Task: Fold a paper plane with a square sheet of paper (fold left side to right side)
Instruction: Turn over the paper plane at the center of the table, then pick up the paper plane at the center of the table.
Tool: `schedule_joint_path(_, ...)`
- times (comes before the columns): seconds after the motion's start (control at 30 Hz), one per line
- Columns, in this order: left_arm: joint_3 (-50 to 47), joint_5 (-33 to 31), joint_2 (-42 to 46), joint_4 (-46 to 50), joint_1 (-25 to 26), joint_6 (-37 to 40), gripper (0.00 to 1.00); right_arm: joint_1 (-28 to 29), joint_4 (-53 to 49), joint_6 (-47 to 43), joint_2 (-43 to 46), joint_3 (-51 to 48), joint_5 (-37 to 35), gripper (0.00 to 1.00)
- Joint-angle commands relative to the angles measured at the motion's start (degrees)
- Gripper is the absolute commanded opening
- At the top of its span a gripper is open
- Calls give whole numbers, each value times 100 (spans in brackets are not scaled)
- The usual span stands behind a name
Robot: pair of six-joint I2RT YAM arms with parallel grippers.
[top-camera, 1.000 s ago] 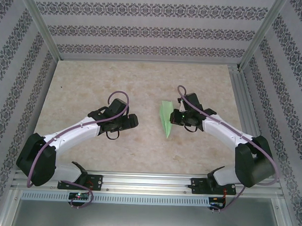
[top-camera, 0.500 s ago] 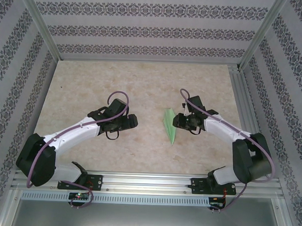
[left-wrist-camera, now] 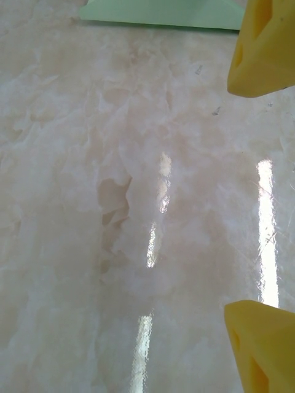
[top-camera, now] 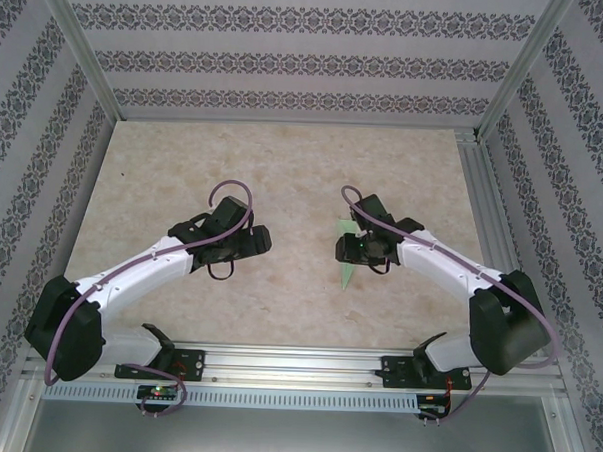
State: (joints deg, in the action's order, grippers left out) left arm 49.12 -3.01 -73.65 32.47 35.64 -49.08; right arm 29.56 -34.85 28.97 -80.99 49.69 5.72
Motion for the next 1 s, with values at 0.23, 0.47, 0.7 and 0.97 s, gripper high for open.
schedule_joint_path(0.23,185,-60,-45,124,-30,118,87,-764,1048,218,-81,-723,1381,36)
schedule_joint_path(0.47,200,-88,-54,176,-30,118,87,-837,1197,214,-329,-724,1473,31)
schedule_joint_path(0.7,221,-86,-56,184,-30,129,87,-895,1055,142,-388,-762,1283,24)
schedule_joint_path(0.97,214,-77,-71,183,-31,127,87,-977,990,119,-444,-802,1213,28)
